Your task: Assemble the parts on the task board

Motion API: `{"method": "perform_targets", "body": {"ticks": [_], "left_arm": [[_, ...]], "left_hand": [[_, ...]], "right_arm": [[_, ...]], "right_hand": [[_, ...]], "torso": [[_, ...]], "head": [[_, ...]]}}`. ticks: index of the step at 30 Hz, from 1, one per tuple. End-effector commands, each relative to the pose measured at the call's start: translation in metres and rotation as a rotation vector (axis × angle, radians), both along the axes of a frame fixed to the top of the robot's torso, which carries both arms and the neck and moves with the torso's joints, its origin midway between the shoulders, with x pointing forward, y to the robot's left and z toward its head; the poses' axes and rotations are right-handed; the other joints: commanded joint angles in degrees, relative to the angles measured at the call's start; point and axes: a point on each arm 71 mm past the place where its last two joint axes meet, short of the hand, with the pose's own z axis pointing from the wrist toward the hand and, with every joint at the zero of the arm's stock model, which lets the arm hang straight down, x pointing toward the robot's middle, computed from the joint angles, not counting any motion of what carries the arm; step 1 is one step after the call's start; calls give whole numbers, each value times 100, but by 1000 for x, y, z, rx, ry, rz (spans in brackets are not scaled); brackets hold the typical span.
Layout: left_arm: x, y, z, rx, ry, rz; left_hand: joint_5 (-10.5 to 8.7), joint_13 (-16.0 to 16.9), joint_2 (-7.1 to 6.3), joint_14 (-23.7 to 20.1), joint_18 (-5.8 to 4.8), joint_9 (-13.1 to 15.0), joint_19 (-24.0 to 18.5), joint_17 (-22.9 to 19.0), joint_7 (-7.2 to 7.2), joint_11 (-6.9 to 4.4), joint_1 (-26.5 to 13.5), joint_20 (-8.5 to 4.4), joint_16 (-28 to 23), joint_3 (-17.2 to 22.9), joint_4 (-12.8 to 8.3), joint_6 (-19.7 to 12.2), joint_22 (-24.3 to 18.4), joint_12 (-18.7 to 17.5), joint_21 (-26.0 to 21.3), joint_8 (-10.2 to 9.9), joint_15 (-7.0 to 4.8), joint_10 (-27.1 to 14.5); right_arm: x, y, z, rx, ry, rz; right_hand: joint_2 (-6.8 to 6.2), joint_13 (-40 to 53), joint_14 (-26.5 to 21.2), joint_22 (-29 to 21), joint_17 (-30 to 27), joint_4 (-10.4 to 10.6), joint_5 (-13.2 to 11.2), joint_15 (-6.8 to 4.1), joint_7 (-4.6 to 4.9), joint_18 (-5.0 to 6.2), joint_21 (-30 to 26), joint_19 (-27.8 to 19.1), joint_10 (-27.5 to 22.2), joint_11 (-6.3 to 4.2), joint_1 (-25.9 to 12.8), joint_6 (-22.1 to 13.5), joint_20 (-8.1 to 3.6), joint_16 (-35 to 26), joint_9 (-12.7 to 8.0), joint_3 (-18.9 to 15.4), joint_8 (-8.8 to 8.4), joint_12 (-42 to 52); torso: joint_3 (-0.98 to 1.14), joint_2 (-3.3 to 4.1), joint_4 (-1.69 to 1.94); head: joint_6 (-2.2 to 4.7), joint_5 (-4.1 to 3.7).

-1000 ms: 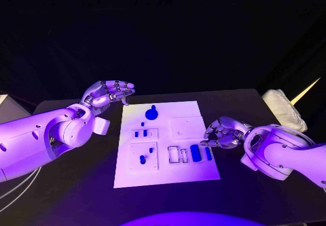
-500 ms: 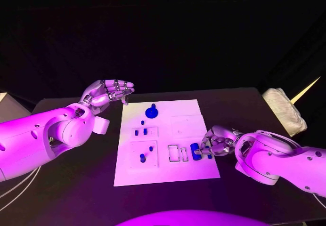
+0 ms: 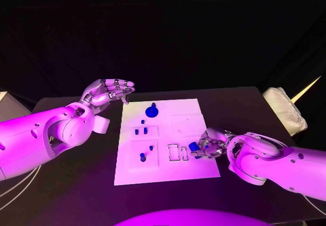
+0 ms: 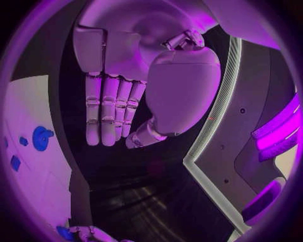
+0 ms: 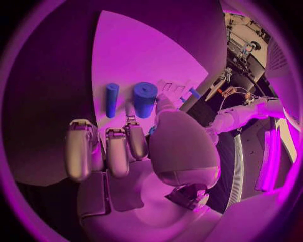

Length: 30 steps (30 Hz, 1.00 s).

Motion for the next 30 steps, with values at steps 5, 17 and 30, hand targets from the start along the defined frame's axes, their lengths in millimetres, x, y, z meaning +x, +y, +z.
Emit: {"method": "perform_targets", "body": {"ticks": [5,17,30], "left_arm": [[-1,-2,1,-13,4,-21],[-2,-1,0,-13,8,-26],[-1,-2,0,-12,10,-29]], "left_hand": [[26,-8,52,6,85,-8,53,-7,11,-9,-25,5,-30,-26,5,6,-7,29,-19,-15,-4,-46],[32,-10,47,1,88,-10,55,-10,7,-13,3,1,-35,-17,-19,5,-8,36,-22,-16,-9,-50],[34,-10,49,0,88,-10,56,-11,7,-13,10,0,-37,-13,-25,7,-7,38,-20,-15,-10,-50]], "right_arm": [[0,6,-9,-77,-12,16],[1,4,-9,47,15,-80],[1,13,18,196,21,-96]], "right_hand": [[74,209,368,973,359,-10,224,-54,-17,-72,51,256,54,-34,186,108,-57,35,-29,-61,28,-17],[258,220,392,1069,495,-14,1033,-146,-139,-103,200,310,77,-144,711,388,-134,62,-56,376,101,-144],[278,261,417,1131,611,-2,943,-182,-184,-127,316,349,142,-185,470,509,-171,96,-40,498,145,-150]], "torso": [[0,-1,0],[1,-8,-5],[-4,-19,8]], "head": [[-20,9],[-23,16],[10,1]]}}
